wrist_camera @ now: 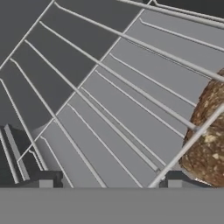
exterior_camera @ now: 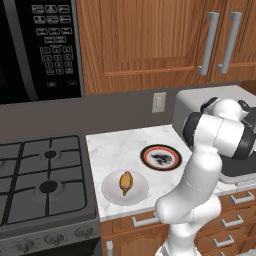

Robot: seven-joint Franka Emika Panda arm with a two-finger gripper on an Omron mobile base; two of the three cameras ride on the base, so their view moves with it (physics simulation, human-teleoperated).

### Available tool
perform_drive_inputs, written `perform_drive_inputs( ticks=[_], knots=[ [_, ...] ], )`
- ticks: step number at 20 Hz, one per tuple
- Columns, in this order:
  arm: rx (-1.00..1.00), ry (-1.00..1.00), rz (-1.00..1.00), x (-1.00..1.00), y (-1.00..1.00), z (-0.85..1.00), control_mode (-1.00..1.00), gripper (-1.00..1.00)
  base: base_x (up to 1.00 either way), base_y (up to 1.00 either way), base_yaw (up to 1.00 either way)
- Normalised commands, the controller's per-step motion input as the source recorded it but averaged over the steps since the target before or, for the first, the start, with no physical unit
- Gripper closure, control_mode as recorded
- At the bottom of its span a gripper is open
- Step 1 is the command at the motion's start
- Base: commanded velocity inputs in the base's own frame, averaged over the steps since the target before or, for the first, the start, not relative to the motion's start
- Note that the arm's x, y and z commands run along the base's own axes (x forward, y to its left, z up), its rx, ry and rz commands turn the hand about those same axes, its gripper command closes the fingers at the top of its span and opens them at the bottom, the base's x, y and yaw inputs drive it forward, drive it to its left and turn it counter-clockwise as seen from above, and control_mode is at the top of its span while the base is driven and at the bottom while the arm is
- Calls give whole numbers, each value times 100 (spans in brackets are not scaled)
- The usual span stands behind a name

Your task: Open the toaster oven door. Place the bread on the bottom rack in the toaster oven and place the chicken drumstick on the top rack.

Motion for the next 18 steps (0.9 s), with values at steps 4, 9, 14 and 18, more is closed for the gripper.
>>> perform_drive_inputs(
  ticks=[4, 9, 14, 18],
  knots=[
    [0, 9, 4, -21, 1, -72, -100, 100, 0, 0, 0],
    [0, 13, 5, -40, 0, -75, -100, 100, 0, 0, 0],
    [0, 18, 4, -42, 1, -84, -100, 100, 0, 0, 0],
    [0, 17, 4, -53, 3, -87, -100, 100, 0, 0, 0]
  ],
)
